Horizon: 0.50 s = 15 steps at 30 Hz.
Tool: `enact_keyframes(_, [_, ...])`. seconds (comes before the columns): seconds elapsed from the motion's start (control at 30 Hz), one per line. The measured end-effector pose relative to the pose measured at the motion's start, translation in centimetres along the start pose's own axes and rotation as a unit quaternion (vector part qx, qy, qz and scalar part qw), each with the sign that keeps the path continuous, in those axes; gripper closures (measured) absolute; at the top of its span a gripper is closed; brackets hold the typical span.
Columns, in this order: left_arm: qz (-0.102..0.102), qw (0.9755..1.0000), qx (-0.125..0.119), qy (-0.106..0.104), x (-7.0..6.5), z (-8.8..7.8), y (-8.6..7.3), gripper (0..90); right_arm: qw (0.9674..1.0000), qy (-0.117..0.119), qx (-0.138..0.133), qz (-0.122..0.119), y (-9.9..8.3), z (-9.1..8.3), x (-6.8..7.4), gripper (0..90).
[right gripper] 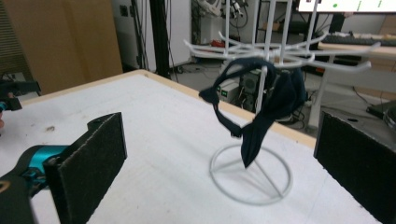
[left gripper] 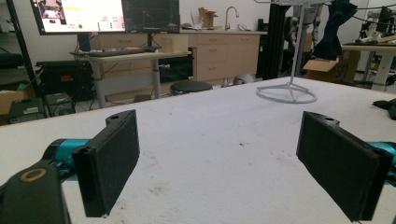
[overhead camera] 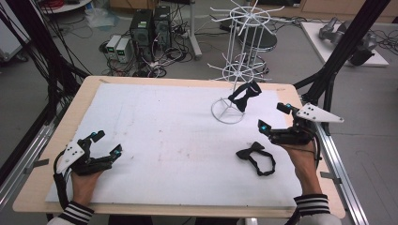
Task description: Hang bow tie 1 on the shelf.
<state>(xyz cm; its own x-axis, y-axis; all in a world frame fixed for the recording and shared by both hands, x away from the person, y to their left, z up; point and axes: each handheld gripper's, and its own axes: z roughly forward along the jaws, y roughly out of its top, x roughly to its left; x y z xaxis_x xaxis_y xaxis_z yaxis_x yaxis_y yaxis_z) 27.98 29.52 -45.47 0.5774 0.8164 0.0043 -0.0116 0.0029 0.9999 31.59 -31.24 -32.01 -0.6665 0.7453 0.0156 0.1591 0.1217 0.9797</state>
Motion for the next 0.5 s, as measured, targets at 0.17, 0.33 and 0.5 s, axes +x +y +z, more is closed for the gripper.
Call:
enact_keyframes(0.17, [0.001,1.0000,0.000,0.001,0.0,0.0,0.0,13.7,0.9999,-0.004,0.012,-0.001,-1.2,-0.3,0.1,1.7])
enact_keyframes(0.33, [0.001,1.0000,0.001,0.000,0.0,0.0,0.0,13.7,0.9996,-0.006,0.026,-0.002,-1.8,-0.1,0.2,1.7])
enact_keyframes(0.5, [0.003,1.0000,0.000,0.001,0.0,0.0,0.0,13.7,0.9995,-0.003,0.032,-0.002,-2.4,0.2,0.1,1.7])
